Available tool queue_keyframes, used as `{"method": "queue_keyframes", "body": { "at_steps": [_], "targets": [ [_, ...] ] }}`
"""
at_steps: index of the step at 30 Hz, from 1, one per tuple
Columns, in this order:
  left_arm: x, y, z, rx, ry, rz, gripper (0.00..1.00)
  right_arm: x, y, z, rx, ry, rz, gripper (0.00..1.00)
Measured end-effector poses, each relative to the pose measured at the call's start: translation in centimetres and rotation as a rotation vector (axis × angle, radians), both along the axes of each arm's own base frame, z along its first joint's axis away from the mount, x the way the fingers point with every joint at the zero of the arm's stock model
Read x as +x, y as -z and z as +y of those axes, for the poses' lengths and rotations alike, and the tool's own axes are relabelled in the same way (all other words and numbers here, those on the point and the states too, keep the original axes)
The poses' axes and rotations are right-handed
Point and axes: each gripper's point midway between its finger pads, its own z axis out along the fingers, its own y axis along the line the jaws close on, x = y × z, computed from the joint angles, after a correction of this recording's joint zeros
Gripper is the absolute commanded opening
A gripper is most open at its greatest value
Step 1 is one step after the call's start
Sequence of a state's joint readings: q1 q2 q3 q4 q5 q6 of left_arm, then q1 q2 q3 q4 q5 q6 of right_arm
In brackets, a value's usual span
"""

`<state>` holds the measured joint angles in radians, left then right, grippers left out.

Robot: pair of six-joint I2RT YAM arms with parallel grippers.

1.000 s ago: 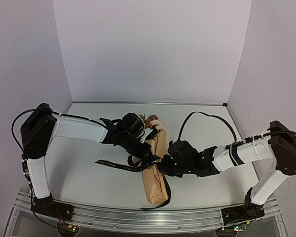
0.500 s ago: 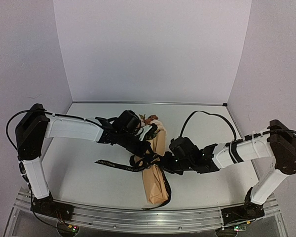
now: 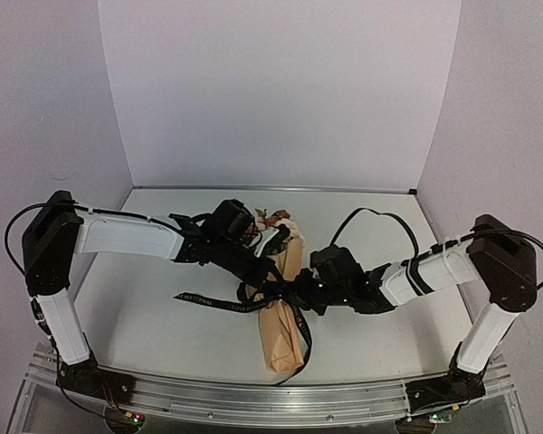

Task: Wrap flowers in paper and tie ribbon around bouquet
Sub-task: Cross the half-tied ribbon over the folded bouquet.

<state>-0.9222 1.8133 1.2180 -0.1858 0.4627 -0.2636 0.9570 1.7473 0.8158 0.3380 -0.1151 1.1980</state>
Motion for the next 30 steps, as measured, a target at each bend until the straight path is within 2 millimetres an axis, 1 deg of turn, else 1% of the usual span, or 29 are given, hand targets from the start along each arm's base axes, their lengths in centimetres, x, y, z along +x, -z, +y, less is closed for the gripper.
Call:
{"method": "queue_keyframes", "body": {
  "at_steps": [7, 14, 19, 23, 28, 30],
  "targets": [
    [-0.5, 0.2, 0.0, -0.006, 0.021, 0.015, 0.00, 1.0, -0.9, 0.3, 0.140, 0.047, -0.019, 0.00],
    [-1.1, 0.9, 0.4, -0.001, 0.036, 0.037, 0.00, 1.8, 0.1, 1.5, 0.272, 0.067, -0.006, 0.00],
    [-1.7, 1.4, 0.5, 0.000, 0.052, 0.057, 0.00, 1.8, 0.2, 1.6, 0.346, 0.062, -0.033, 0.00],
    [-1.6, 1.4, 0.6, 0.001, 0.049, 0.060, 0.01, 1.8, -0.4, 1.4, 0.390, 0.060, -0.065, 0.00],
    [-1.1, 1.8, 0.9, 0.011, 0.025, 0.063, 0.01, 2.2, -1.3, 1.7, 0.445, 0.055, -0.105, 0.00],
    [-0.9, 1.9, 1.1, 0.015, 0.018, 0.065, 0.04, 2.3, -1.3, 1.9, 0.455, 0.053, -0.111, 0.00]
  ]
}}
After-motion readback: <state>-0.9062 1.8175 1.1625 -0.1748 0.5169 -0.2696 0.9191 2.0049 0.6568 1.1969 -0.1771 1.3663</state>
